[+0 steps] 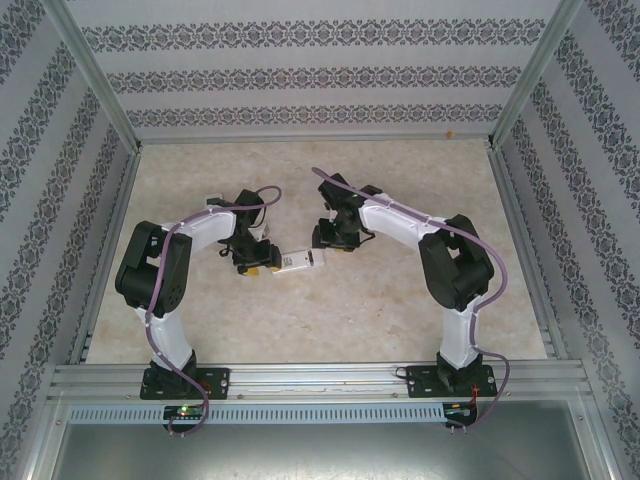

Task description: Load the batteries into the remote control

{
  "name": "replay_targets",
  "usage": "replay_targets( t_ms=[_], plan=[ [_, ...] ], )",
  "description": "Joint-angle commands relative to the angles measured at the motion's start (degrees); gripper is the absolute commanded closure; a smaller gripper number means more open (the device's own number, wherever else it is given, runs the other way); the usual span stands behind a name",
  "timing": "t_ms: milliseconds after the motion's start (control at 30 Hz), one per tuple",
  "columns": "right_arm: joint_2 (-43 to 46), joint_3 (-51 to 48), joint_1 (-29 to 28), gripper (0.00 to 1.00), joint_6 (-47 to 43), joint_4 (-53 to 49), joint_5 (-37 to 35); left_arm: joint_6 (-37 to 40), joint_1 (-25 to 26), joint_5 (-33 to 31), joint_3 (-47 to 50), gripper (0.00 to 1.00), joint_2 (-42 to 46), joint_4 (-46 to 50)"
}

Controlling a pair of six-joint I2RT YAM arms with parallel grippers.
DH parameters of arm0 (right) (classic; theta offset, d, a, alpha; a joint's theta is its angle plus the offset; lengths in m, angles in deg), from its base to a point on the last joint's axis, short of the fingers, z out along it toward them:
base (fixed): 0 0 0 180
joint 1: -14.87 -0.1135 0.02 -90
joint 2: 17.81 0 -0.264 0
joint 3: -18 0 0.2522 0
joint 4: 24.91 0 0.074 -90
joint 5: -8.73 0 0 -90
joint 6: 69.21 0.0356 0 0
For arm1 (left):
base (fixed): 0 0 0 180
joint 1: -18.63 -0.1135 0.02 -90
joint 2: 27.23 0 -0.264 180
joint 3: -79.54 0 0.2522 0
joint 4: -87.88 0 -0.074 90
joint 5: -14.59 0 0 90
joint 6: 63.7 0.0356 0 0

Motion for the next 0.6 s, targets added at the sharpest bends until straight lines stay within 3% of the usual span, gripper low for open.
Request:
replay_targets(
  t_ms=[0,567],
  plan=[
    [-0.2,-1.3,0.2,0.53,0.4,0.7,0.3,-0.2,1.9,-0.5,0.1,0.41,-5.0,-11.3],
    [-6.6,2.7,-2.4,0.55,0.0,-0.7,1.5,-0.2,1.9,-0.7,0.0,0.41,-5.5,-11.0]
  ],
)
